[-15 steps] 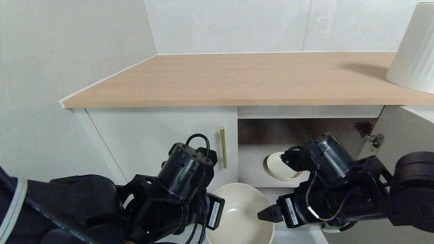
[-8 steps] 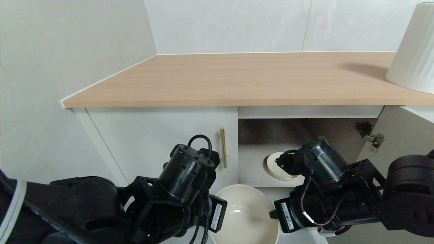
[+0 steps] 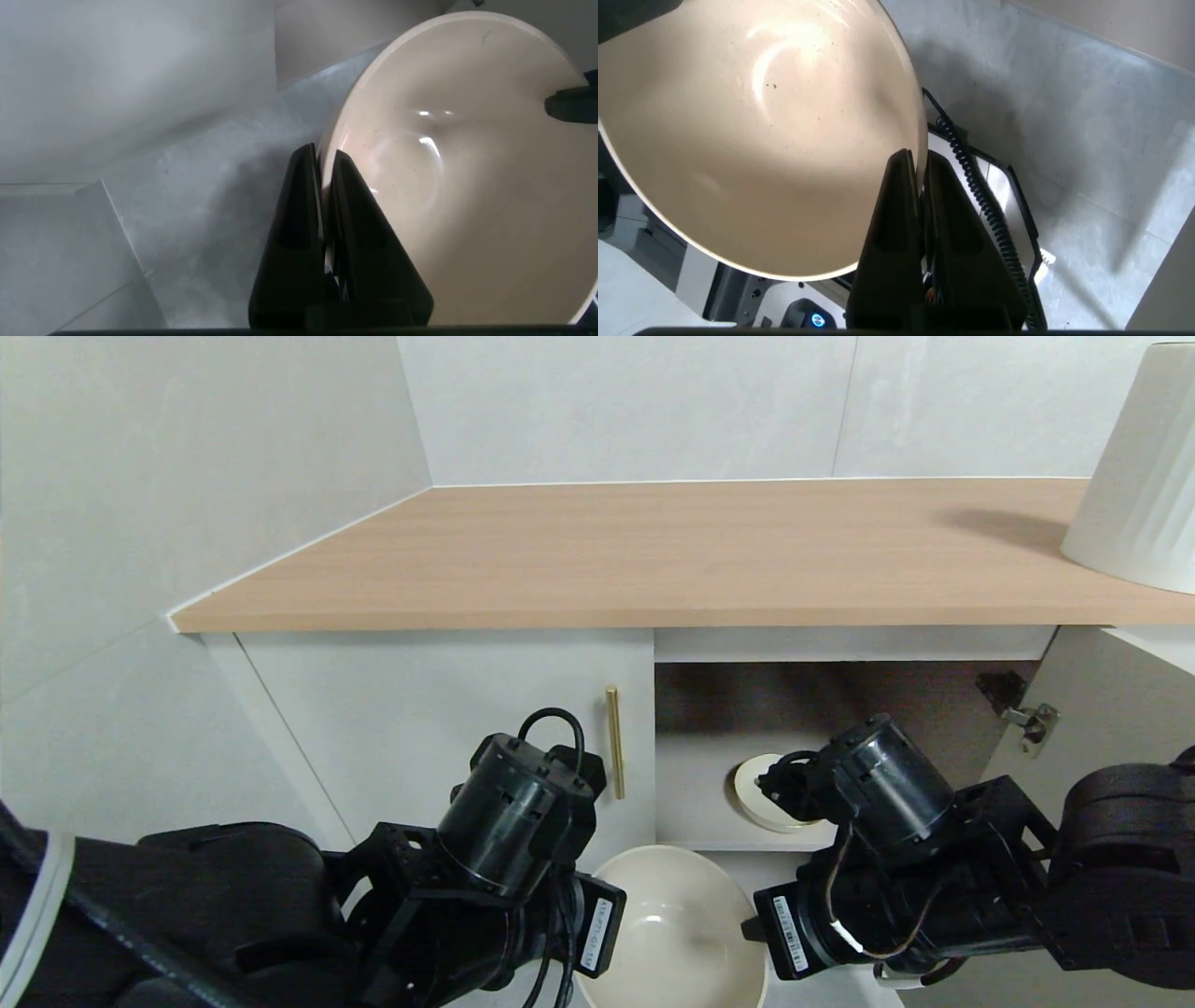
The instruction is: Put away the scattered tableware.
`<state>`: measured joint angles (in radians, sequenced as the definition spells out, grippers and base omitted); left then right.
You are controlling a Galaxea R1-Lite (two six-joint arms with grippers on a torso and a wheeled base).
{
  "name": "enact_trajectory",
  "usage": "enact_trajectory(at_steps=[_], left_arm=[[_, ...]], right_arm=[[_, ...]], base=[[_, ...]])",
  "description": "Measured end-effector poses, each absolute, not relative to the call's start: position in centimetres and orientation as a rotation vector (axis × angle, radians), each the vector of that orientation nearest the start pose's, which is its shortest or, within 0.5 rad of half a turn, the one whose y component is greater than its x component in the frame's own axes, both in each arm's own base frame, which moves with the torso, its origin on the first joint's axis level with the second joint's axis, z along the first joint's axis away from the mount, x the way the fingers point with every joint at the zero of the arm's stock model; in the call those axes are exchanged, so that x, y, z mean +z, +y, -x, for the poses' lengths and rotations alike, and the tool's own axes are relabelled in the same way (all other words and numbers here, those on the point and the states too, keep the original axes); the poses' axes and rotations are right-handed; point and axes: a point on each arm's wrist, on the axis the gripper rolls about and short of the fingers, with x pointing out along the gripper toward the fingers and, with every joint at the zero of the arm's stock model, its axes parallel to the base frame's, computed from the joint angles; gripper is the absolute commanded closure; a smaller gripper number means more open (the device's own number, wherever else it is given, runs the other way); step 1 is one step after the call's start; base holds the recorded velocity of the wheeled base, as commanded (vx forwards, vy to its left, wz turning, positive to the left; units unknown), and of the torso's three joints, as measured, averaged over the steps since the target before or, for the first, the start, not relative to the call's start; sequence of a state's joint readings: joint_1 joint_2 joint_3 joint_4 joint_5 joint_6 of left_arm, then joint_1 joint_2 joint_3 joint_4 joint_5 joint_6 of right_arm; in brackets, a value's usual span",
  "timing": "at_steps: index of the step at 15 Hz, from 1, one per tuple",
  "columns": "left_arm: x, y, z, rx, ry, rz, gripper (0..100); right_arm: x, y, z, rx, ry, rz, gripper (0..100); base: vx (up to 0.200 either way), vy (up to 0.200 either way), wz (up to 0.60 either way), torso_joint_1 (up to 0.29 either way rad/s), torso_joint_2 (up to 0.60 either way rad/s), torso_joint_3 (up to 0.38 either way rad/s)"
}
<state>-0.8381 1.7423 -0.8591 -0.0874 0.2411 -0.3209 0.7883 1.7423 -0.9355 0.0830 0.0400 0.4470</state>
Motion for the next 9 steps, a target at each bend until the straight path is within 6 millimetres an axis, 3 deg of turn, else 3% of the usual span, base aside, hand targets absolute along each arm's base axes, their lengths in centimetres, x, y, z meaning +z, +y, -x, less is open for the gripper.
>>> enact_trajectory(at_steps=[4, 5, 9], left_arm=[[13.49, -21.28, -19.84, -0.444, 0.769, -0.123, 100], [13.5, -21.26, -19.83, -0.442, 0.768, -0.125, 0], [13.52, -21.18, -19.84, -0.435, 0.767, -0.126, 0]], right_arm=[[14.13, 20.71, -20.47, 0.56, 0.998, -0.061, 100], [14.1, 20.71, -20.46, 0.56, 0.999, -0.061, 100], [13.99, 20.6, -20.45, 0.552, 1.006, -0.055, 100]], base=[[0.0, 0.0, 0.0, 0.0, 0.0, 0.0], [0.0, 0.0, 0.0, 0.0, 0.0, 0.0], [0.0, 0.0, 0.0, 0.0, 0.0, 0.0]])
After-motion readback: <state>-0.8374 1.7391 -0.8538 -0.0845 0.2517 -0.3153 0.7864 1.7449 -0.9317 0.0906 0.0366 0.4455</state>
